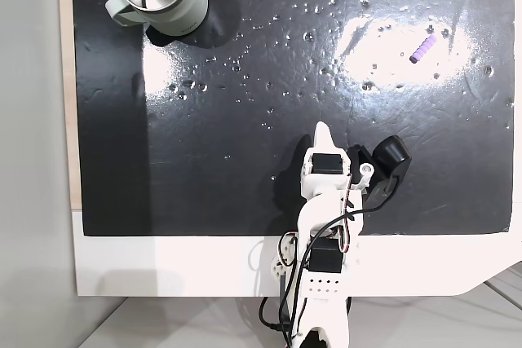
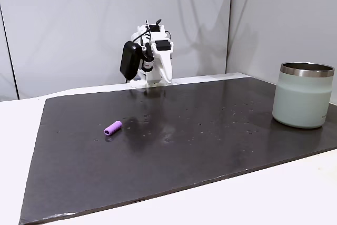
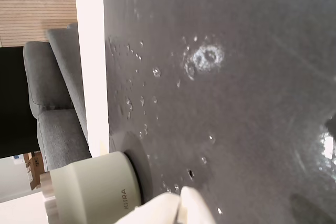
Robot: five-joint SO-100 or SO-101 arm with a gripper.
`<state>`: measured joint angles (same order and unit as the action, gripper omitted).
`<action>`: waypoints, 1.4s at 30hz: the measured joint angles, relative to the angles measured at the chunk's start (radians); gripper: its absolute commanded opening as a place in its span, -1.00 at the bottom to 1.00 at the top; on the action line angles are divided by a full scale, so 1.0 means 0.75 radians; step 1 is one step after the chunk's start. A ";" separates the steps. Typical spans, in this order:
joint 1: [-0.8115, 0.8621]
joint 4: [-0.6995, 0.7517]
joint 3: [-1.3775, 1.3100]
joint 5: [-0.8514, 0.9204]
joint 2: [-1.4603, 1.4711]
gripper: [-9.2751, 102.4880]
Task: Grasp a pengrip and put it in the cup.
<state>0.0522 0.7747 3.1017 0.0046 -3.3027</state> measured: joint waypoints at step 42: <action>0.607 0.055 -1.792 0.393 2.328 -0.83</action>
<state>0.5077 0.8161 1.7579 0.2991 -1.5570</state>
